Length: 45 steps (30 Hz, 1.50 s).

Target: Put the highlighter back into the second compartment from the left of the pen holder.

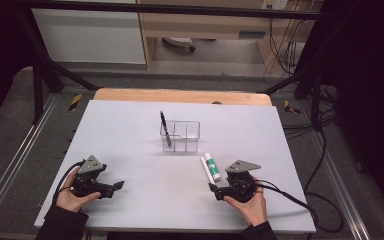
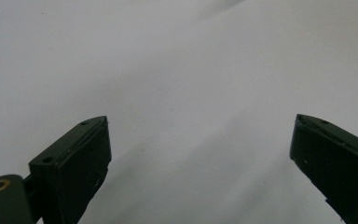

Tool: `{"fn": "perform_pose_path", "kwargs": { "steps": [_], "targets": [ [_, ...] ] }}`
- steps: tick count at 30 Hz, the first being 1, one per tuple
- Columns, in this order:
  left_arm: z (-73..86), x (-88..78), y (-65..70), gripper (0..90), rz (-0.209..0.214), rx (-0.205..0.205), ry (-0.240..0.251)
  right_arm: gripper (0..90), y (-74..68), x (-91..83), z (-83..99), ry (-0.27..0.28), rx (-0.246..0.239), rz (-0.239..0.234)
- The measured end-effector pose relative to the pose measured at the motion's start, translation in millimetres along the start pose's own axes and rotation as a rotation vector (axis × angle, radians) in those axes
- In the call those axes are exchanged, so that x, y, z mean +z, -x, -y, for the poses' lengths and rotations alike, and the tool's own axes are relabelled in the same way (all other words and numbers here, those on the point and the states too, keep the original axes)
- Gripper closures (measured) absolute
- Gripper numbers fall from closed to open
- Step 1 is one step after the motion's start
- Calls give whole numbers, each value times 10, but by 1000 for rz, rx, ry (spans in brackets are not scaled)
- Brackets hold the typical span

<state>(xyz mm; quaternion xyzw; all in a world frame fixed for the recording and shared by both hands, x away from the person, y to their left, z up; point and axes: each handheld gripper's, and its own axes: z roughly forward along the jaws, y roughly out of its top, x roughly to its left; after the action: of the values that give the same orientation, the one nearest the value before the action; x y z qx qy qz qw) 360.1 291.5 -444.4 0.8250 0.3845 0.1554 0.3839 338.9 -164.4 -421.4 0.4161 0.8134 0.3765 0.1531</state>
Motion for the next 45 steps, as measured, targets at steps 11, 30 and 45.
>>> {"fn": "perform_pose_path", "kwargs": {
  "steps": [11, 30, 45],
  "targets": [
    [-1, 6, 1, 53, -1, 1, -3, 434, -90, 48, 88, -21, 26, 23],
    [4, 16, 9, 53, -1, 1, -7, 697, -150, 234, 159, -40, 80, 64],
    [-3, 5, 16, 53, -1, 3, -2, 789, -181, 258, 185, -36, 106, 78]
  ]
}}
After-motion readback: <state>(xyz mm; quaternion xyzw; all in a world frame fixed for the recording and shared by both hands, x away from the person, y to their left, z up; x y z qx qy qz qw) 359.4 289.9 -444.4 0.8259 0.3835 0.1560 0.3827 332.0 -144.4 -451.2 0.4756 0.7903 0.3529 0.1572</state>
